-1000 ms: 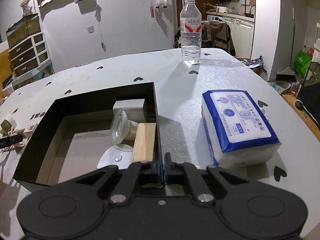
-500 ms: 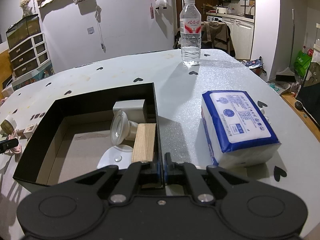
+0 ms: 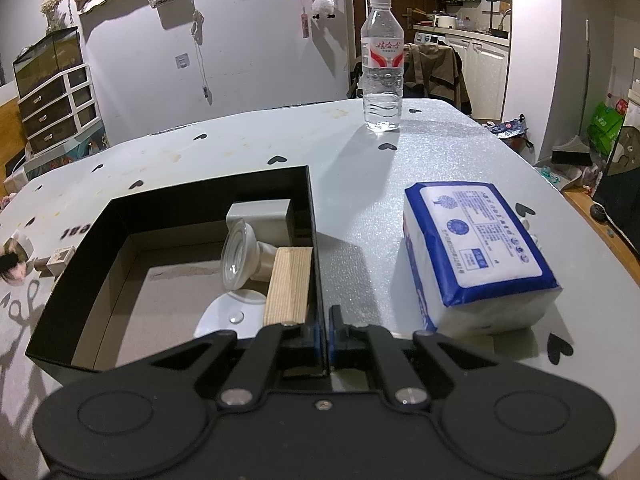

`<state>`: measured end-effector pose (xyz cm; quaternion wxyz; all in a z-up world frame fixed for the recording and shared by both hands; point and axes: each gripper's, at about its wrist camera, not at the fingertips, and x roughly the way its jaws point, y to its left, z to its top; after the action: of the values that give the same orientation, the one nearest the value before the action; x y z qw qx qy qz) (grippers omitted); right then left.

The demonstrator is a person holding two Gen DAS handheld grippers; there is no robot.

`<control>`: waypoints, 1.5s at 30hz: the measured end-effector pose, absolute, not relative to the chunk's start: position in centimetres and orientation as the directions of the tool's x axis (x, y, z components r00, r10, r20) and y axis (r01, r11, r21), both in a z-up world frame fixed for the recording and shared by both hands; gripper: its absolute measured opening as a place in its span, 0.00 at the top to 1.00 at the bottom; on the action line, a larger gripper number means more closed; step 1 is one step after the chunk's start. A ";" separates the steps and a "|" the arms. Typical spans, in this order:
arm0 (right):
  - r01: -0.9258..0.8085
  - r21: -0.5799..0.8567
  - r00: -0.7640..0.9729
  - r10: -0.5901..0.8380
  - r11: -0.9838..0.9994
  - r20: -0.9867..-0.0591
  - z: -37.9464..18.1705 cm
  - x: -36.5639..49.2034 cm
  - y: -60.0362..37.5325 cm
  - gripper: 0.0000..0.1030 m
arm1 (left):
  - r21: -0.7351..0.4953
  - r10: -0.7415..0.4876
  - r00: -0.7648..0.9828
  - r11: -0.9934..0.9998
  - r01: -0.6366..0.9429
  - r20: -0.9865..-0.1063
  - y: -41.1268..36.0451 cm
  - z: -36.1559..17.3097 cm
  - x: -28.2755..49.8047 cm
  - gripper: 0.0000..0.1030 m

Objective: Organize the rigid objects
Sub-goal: 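Carry the pink clip with the left tool into the box and release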

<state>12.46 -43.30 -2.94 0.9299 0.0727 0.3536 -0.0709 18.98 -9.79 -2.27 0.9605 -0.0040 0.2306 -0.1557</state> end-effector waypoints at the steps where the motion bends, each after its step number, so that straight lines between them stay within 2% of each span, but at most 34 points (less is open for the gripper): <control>1: 0.183 0.085 0.740 -0.081 0.979 -0.668 -2.9 12.5 -43.3 0.96 | -0.084 -0.334 0.842 0.940 0.331 -0.425 -10.1 -1.9 18.7 0.51; 7: 0.179 0.079 0.739 -0.081 0.981 -0.668 -2.8 12.5 -43.3 0.96 | -0.041 -0.535 0.764 0.827 0.560 -0.359 -13.5 0.1 17.9 0.51; 13: 0.175 0.075 0.740 -0.081 0.982 -0.668 -2.9 12.5 -43.2 0.96 | 0.013 -0.698 0.588 0.640 0.768 -0.408 -18.4 -0.1 17.4 0.51; 14: 0.175 0.076 0.740 -0.080 0.982 -0.667 -2.9 12.5 -43.3 0.96 | 0.023 -0.714 0.560 0.608 0.794 -0.421 -19.1 -0.3 17.4 0.58; 15: 0.175 0.077 0.741 -0.080 0.982 -0.667 -2.9 12.5 -43.2 0.96 | 0.036 -0.731 0.527 0.570 0.821 -0.434 -19.9 -0.4 17.5 0.75; 24: 0.175 0.079 0.746 -0.080 0.981 -0.661 -3.0 12.4 -43.3 0.96 | 0.065 -0.731 0.382 0.422 0.904 -0.566 -23.8 -2.4 19.8 0.77; 32: 0.171 0.083 0.747 -0.074 0.982 -0.660 -3.1 12.5 -43.3 0.96 | 0.053 -0.725 0.364 0.413 0.909 -0.585 -23.8 -2.4 19.5 0.77; 38: 0.172 0.090 0.750 -0.071 0.981 -0.657 -3.1 12.5 -43.3 0.96 | 0.052 -0.686 0.352 0.417 0.907 -0.637 -23.7 -2.7 19.0 0.77; 45: 0.172 0.091 0.751 -0.071 0.981 -0.657 -3.2 12.5 -43.3 0.96 | 0.026 -0.681 0.361 0.448 0.893 -0.637 -22.7 -2.5 18.9 0.77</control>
<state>12.48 -43.32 -3.19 0.9328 0.0727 0.3469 -0.0649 18.89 -22.75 -2.47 0.8030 0.1882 0.2818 -0.4902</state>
